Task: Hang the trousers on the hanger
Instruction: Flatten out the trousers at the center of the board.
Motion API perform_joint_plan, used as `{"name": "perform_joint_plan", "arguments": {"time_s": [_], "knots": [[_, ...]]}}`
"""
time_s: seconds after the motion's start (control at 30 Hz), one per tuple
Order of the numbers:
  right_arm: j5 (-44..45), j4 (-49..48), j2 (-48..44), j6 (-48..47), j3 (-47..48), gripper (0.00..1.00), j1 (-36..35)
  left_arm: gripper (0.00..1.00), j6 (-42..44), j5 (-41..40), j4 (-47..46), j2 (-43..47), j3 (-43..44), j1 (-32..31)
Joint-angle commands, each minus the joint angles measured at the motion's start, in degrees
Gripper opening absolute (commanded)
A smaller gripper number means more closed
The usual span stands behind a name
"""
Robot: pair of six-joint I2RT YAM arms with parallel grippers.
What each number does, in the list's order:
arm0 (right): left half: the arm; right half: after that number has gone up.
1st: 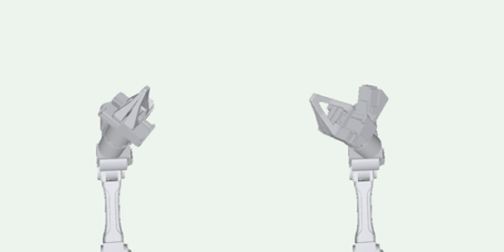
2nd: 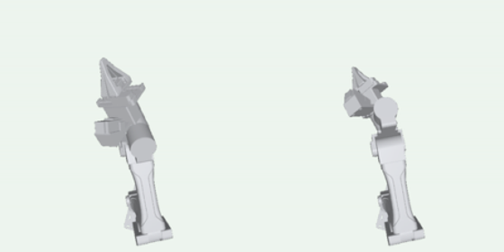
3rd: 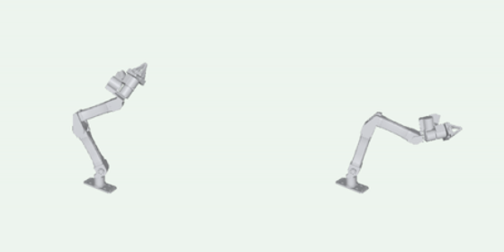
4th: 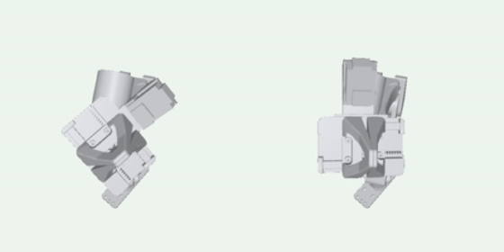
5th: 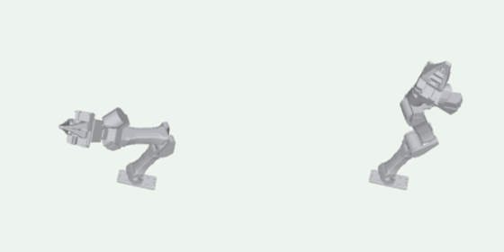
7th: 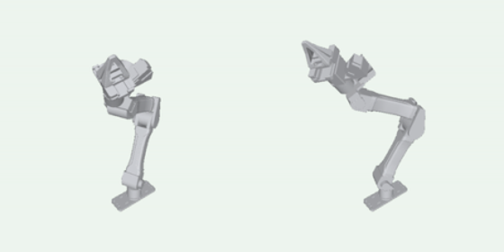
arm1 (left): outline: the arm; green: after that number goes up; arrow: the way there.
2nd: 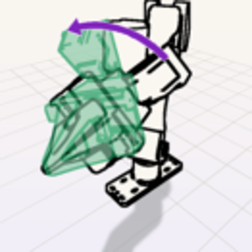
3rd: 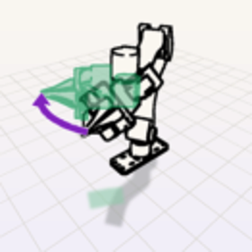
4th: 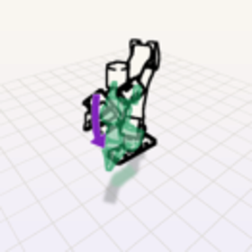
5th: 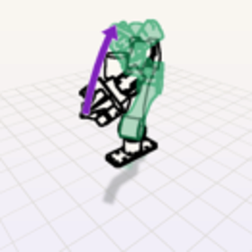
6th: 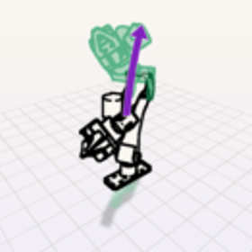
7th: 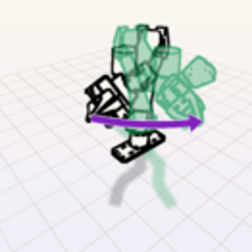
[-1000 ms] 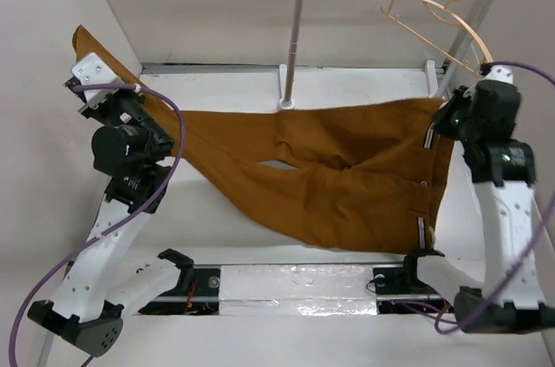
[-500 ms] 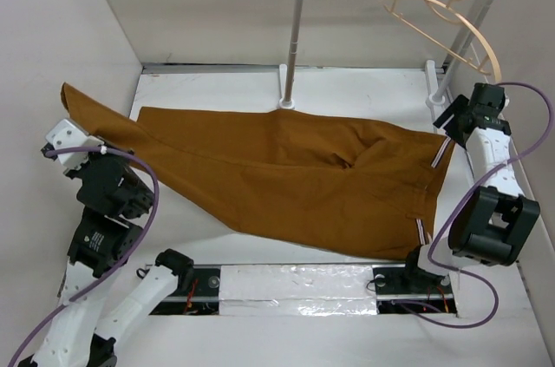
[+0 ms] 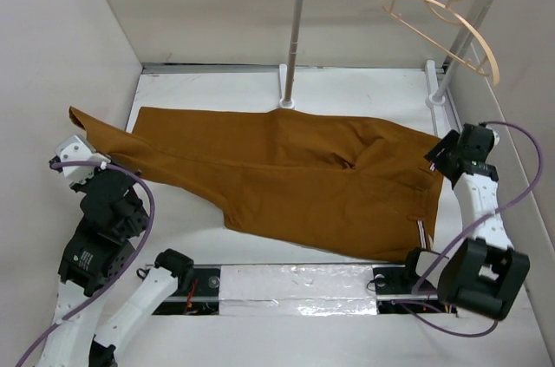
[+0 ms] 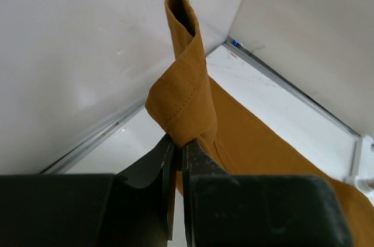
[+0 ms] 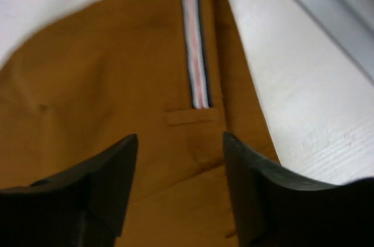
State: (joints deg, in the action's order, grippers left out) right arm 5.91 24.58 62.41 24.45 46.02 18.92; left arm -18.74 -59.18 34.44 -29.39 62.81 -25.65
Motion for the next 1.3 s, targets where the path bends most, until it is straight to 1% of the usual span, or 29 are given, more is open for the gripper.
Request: {"name": "perform_joint_plan", "arguments": {"time_s": [0.0,0.03,0.07,0.1,0.17,0.27,0.3,0.33,0.37,0.4,0.47,0.5,0.53,0.6,0.67,0.7,0.73,0.8,0.83,0.93,1.0,1.03,1.1,1.13,1.17,1.2,1.27], "knots": [[-5.2,0.9,4.1,0.9,-1.4,0.74,4.7,0.00,-3.3,5.9,4.6,1.5,2.0,0.2],[-5.5,1.2,6.2,0.9,-1.5,0.82,5.2,0.00,-3.1,7.0,4.7,2.7,2.3,0.2],[-7.8,1.6,6.9,0.9,-1.7,0.83,5.9,0.00,-2.5,7.5,4.2,3.1,2.1,0.2],[-10.5,1.3,7.5,0.6,-2.2,0.83,6.4,0.00,-2.3,8.0,4.0,3.5,2.0,0.2],[-11.5,0.9,8.4,0.5,-3.2,0.83,6.4,0.00,-2.5,8.9,4.4,3.3,2.6,0.2],[-12.0,0.2,10.3,0.0,-3.7,0.76,6.4,0.00,-2.7,10.9,4.2,3.3,3.0,0.2],[-12.3,0.1,11.1,-0.1,-3.7,0.72,6.4,0.00,-2.7,11.6,3.8,3.5,2.9,0.2],[-13.6,-0.4,11.8,-0.1,-3.7,0.53,6.4,0.00,-2.7,11.9,3.4,3.8,3.0,0.2],[-14.2,-1.6,13.4,0.0,-3.7,0.48,6.4,0.00,-2.7,12.2,3.4,3.9,3.0,0.2],[-14.3,-2.2,14.4,0.6,-3.5,0.46,6.4,0.00,-2.7,12.4,3.4,3.8,3.1,0.2],[-14.2,-4.8,16.7,1.3,-2.7,0.30,6.4,0.00,-3.0,12.7,3.7,3.7,3.5,0.2],[-14.4,-5.4,19.6,1.8,-2.0,0.21,6.4,0.00,-3.1,12.9,4.0,3.6,3.7,0.2],[-15.7,-7.0,21.2,1.9,-1.3,0.09,6.4,0.00,-3.1,12.9,4.6,3.6,4.3,0.2],[-17.2,-8.4,26.1,2.6,1.9,0.00,6.4,0.00,-3.8,13.0,5.4,3.5,5.0,0.2],[-18.4,-10.0,29.2,2.4,5.0,0.00,3.7,0.00,-4.5,13.2,7.2,3.2,6.2,0.2],[-18.3,-10.0,30.7,1.3,9.1,0.00,2.6,0.00,-5.7,13.7,8.0,3.0,6.6,0.2],[-16.6,-9.6,33.6,0.8,11.5,0.00,1.6,0.00,-6.0,14.3,9.3,2.9,6.8,0.2],[-16.5,-8.6,36.5,-0.6,16.0,0.00,-0.6,0.00,-7.1,14.5,10.6,2.9,6.9,0.2],[-16.9,-8.3,38.8,-0.5,20.0,0.00,-0.6,0.00,-8.0,14.6,11.6,3.1,6.9,0.2],[-20.7,-9.4,41.3,-0.2,26.1,0.00,-1.9,0.00,-8.8,15.2,12.8,3.0,7.4,0.2],[-20.5,-8.5,42.1,0.2,28.1,0.00,-2.4,0.00,-8.9,15.8,13.4,2.9,7.9,0.2],[-21.2,-8.2,41.7,0.1,28.3,0.18,-2.4,0.00,-9.0,16.1,13.8,2.7,8.1,0.2],[-22.6,-8.1,37.8,-0.2,26.2,0.44,-2.9,0.00,-9.3,17.3,13.7,2.7,8.5,0.2],[-22.6,-8.1,35.4,-0.4,24.7,0.62,-2.9,0.00,-9.4,17.9,13.2,2.8,8.5,0.2],[-22.3,-7.7,32.6,-0.5,20.8,0.67,-2.9,0.00,-9.6,18.5,12.9,2.9,8.3,0.2],[-21.9,-7.3,25.9,-0.5,18.6,0.71,-2.1,0.00,-9.7,19.3,12.8,3.0,8.2,0.2],[-18.3,-3.5,18.4,-0.2,14.1,0.72,-0.6,0.00,-10.3,21.7,12.2,3.4,8.1,0.2]]}}
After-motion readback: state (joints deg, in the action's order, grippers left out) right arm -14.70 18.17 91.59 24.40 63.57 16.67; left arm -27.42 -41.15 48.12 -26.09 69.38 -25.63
